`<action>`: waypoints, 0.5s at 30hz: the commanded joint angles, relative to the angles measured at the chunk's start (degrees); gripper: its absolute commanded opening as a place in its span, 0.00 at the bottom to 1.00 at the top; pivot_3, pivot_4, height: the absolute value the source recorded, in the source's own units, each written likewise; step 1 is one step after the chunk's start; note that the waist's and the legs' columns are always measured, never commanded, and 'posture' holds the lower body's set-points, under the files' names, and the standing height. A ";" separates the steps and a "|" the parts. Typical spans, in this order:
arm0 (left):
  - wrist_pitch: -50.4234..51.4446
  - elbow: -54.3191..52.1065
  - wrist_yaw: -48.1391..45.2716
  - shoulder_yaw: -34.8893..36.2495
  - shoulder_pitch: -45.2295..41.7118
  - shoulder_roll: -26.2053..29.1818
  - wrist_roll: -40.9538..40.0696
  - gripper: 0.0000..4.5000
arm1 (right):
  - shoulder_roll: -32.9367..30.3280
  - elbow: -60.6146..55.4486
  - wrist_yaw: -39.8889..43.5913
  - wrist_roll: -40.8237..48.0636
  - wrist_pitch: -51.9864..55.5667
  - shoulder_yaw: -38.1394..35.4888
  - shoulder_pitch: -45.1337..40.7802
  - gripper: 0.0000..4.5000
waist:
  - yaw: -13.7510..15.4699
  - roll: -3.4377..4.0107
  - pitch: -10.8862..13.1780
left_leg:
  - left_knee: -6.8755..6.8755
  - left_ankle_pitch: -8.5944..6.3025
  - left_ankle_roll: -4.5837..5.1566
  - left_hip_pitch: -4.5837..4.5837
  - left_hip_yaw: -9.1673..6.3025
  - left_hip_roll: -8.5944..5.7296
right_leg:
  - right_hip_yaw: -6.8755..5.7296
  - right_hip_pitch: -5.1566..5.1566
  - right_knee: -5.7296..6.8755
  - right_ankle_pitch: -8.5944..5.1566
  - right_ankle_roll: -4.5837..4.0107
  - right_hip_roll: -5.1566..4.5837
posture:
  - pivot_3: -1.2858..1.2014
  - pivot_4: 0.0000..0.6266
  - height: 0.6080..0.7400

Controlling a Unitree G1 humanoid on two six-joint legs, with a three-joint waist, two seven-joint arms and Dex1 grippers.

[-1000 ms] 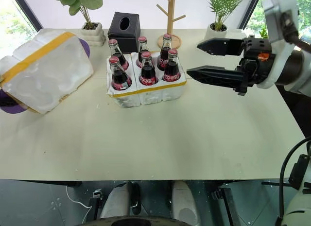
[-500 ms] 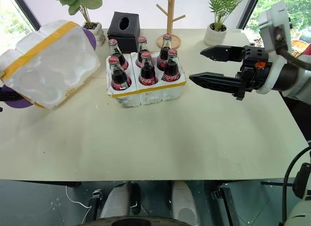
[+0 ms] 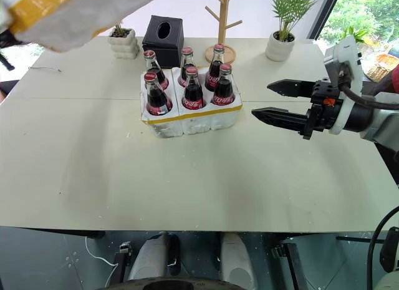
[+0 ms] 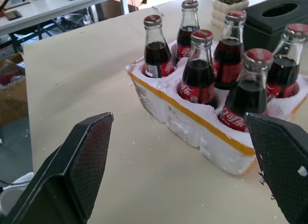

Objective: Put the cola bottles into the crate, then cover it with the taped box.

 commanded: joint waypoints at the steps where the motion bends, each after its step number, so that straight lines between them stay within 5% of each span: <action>1: 5.63 -13.11 5.42 -0.81 1.05 -1.86 4.55 0.07 | 0.88 -2.05 -1.46 0.78 -1.31 -2.73 0.57 1.00 | -0.18 0.00 0.00 | 0.00 0.00 0.00 0.00 0.00 0.00 | 0.00 0.00 0.02 0.00 0.00 0.00 | 0.52 0.24 1.00; 15: -1.93 -31.30 14.64 -11.49 16.98 -4.54 25.36 0.07 | 1.80 -3.00 -6.30 2.64 -1.06 -7.14 3.59 1.00 | -0.13 0.02 -0.01 | -0.03 0.00 0.00 0.12 0.00 -0.01 | 0.10 0.02 0.10 0.00 -0.01 0.05 | 0.52 0.24 1.00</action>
